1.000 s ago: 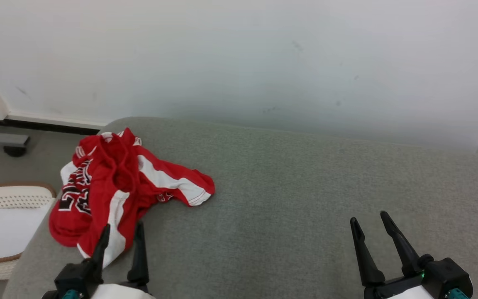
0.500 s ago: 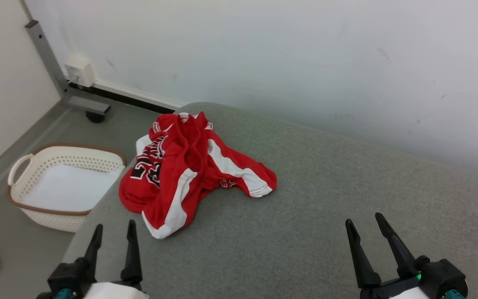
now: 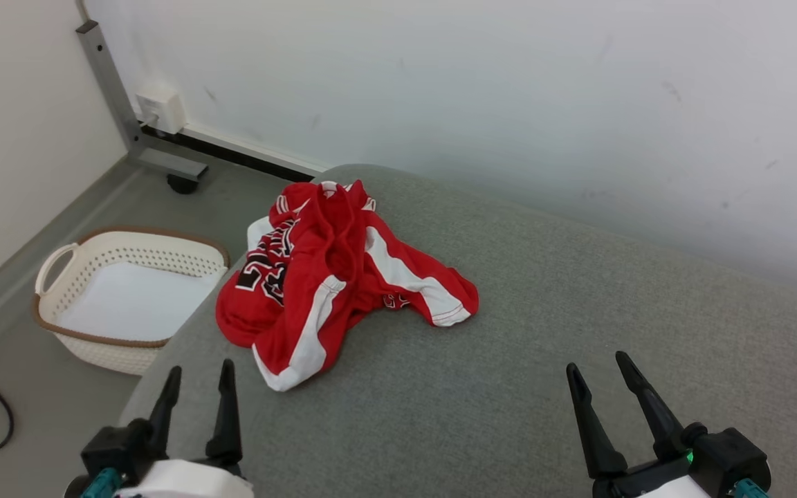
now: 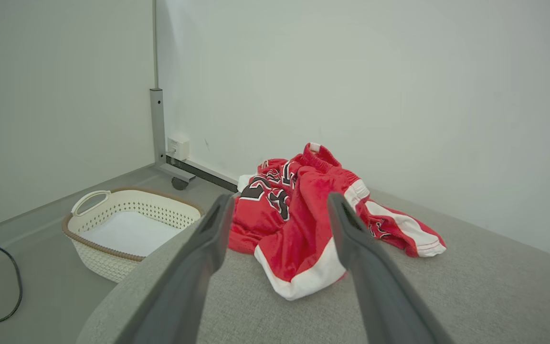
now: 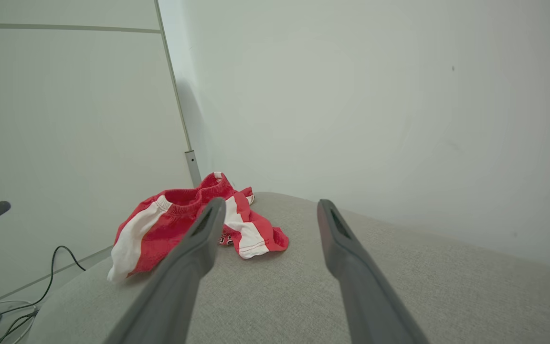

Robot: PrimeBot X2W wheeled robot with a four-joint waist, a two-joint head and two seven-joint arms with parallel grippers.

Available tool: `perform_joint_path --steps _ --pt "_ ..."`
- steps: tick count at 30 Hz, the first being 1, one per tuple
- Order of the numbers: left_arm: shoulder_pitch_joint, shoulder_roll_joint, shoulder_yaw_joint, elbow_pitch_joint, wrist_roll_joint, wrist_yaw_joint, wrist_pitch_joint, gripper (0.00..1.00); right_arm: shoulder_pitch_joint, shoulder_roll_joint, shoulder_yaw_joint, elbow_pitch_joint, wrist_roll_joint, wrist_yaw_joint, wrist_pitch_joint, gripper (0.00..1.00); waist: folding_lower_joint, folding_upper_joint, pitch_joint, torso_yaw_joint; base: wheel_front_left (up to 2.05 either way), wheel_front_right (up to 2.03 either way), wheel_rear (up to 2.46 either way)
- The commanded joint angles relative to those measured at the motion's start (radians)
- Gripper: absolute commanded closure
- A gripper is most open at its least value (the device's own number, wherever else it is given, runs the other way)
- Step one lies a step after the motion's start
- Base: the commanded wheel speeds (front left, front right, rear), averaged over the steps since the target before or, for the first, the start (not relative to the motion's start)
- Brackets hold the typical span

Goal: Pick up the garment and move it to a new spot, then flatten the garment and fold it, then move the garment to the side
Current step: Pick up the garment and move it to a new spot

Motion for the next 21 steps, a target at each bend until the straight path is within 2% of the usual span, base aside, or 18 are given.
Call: perform_joint_path --steps 1,5,12,21 --pt "-0.028 0.007 0.005 0.02 -0.009 -0.014 -0.001 0.0 -0.003 -0.001 0.001 0.0 0.008 -0.002 0.001 0.0 0.0 0.0 -0.001 -0.019 0.0 0.0 0.0" --pt "-0.092 0.034 0.004 0.064 -0.026 -0.034 0.038 0.0 -0.004 -0.001 0.004 -0.003 0.009 -0.002 0.001 0.0 0.0 0.0 -0.001 -0.056 0.0 0.0 0.0" --pt "-0.221 0.104 0.026 0.107 -0.078 -0.047 0.28 0.0 -0.017 -0.001 0.008 -0.008 0.009 -0.002 0.001 0.0 0.0 0.0 0.01 -0.139 0.0 0.0 0.0" --pt "-0.332 0.203 0.074 0.167 -0.164 -0.06 0.499 0.0 -0.028 -0.001 0.023 0.001 0.009 -0.002 0.001 0.0 0.0 0.0 0.052 -0.262 0.0 0.0 0.0"
